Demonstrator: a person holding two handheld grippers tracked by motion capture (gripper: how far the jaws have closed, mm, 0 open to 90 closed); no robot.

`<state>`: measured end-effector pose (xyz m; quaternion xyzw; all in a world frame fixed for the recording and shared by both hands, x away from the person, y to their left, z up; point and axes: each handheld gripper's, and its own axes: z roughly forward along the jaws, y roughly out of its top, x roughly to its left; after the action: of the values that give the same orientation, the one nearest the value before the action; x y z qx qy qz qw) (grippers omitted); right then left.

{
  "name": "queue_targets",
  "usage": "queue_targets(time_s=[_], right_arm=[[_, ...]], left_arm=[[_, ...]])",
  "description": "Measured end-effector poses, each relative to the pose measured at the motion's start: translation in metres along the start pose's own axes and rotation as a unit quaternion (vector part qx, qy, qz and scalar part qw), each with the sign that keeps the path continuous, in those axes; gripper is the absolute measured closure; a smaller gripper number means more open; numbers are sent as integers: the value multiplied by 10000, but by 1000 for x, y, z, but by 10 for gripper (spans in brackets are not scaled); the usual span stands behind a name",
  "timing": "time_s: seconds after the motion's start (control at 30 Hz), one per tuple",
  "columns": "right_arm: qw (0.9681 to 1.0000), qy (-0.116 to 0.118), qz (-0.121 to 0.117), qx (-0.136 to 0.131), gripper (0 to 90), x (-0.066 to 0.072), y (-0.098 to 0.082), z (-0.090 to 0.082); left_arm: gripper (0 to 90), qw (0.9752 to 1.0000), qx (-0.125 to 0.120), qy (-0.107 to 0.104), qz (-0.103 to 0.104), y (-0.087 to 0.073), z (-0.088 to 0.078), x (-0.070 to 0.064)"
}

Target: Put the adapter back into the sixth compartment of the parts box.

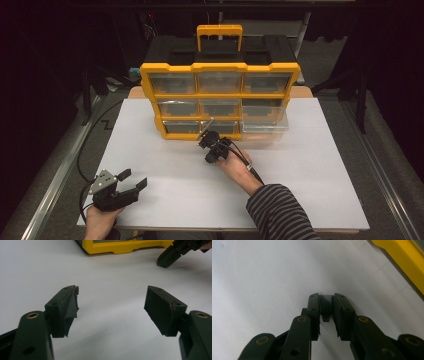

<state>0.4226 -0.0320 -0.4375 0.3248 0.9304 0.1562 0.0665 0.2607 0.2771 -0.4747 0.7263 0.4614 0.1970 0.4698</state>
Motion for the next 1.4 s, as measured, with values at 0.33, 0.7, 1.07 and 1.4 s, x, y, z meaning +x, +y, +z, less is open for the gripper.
queue_targets(time_s=[0.33,0.7,1.07,1.4], right_arm=[[9991,-107,-294,-300,768,15,-6,-22],[9975,-80,-350,-617,767,25,-19,-46],[9959,21,-310,-848,768,23,-46,-61],[9930,12,-273,-1153,767,19,-75,-75]], left_arm=[[276,10000,7,-12,-15,0,0,0],[271,10000,-3,-12,-33,-1,0,1],[270,10000,-22,5,-46,-1,-1,1],[266,10000,-60,31,-32,-1,-3,0]])
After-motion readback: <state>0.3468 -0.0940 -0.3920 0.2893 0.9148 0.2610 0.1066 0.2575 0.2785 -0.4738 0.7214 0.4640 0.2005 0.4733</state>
